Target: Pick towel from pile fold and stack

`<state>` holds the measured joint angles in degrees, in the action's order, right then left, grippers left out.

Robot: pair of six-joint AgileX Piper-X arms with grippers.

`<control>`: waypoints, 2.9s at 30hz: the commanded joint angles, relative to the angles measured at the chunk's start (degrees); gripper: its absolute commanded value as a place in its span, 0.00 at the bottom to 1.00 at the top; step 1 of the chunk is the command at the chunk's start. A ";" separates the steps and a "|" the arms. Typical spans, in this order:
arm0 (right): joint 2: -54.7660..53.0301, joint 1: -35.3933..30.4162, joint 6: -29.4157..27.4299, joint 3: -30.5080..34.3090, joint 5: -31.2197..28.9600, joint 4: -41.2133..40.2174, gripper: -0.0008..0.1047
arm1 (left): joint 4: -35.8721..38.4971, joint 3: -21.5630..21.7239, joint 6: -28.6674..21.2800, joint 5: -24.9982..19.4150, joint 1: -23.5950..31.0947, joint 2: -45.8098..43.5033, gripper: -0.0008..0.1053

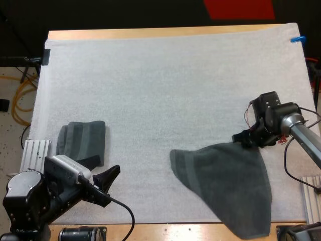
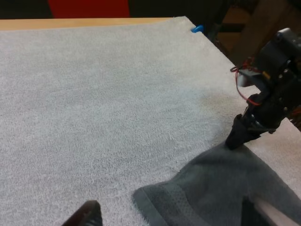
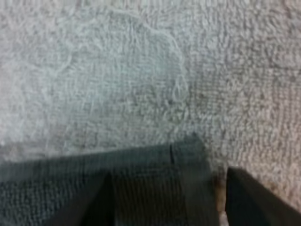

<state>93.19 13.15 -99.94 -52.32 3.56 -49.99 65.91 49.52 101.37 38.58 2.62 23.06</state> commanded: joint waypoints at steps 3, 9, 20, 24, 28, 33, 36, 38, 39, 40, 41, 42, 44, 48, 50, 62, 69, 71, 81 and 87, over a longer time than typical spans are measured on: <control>1.10 -0.31 -0.60 -0.19 0.60 1.43 0.47 | -0.22 0.15 0.02 -0.31 -0.45 -0.03 0.57; 2.76 -0.31 -1.63 -0.19 0.60 1.55 0.42 | -0.22 0.15 0.02 -0.31 -0.45 -0.03 0.57; 2.52 -0.31 -1.86 -0.19 0.60 -0.89 0.01 | -0.22 0.15 0.02 -0.22 -0.45 0.80 0.57; 1.15 -0.31 -1.86 -0.19 0.08 -1.91 0.01 | -0.22 0.15 0.13 -0.20 -0.45 5.74 0.57; -0.14 -0.31 -1.86 -0.19 -0.51 -1.91 0.01 | -1.81 0.15 -0.02 -0.28 -0.45 11.80 0.57; -0.32 -0.31 -1.86 -0.19 -0.51 -1.91 0.01 | -8.83 0.15 -0.02 -2.35 -7.25 20.48 0.57; -0.32 -0.31 -1.86 -0.19 -0.51 -1.81 0.01 | -11.72 0.15 -0.02 -9.57 -15.16 26.05 0.57; -0.32 -0.31 -1.86 -0.19 -0.51 -1.81 0.01 | -13.50 0.15 -0.02 -14.53 -20.83 29.83 0.57; -0.32 -0.31 -1.86 -0.19 -0.51 -1.81 0.01 | -14.67 0.15 -0.02 -17.68 -24.00 32.11 0.57; -0.32 -0.31 -1.86 -0.19 -0.51 -1.81 0.01 | -15.53 0.15 0.08 -19.41 -26.43 33.60 0.57; -0.32 -0.31 -1.86 -0.19 -0.51 -1.81 0.01 | -16.81 0.15 0.29 -21.57 -29.08 35.72 0.57; -0.32 -0.31 -1.86 -0.19 -0.51 -1.81 0.01 | -18.38 0.15 0.40 -23.62 -32.00 38.26 0.57; -0.32 -0.31 -1.86 -0.19 -0.51 -1.81 0.01 | -20.80 0.39 0.40 -26.22 -35.53 42.24 0.57; -0.32 -0.31 -1.86 -0.19 -0.29 -1.81 0.01 | -23.61 2.37 2.55 -30.49 -41.63 51.53 0.57; -0.32 -0.31 -1.86 -0.19 -0.27 -1.81 0.01 | -23.69 3.83 2.94 -30.78 -42.97 55.25 0.57; -0.32 -0.31 -1.86 -0.19 -0.27 -1.81 0.01 | -15.99 14.49 3.82 -36.15 -44.10 75.40 0.57; -0.32 -0.31 -1.86 -0.19 -0.27 -1.81 0.01 | -14.92 14.86 3.82 -32.59 -44.10 80.41 0.56; -0.32 -0.31 -1.86 -0.19 -0.27 -1.81 0.01 | -14.93 14.86 3.82 -31.77 -44.10 80.63 0.56; -0.32 -0.31 -1.86 -0.19 -0.27 -1.49 0.01 | -13.01 15.55 3.63 -26.36 -44.43 80.40 0.01; -3.60 -0.11 -3.20 -0.19 0.59 -1.63 0.01 | -8.94 20.22 2.07 -34.47 -44.43 75.59 0.01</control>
<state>91.33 13.04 -102.45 -52.31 3.56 -51.47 56.10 68.65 103.88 6.43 -41.47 100.58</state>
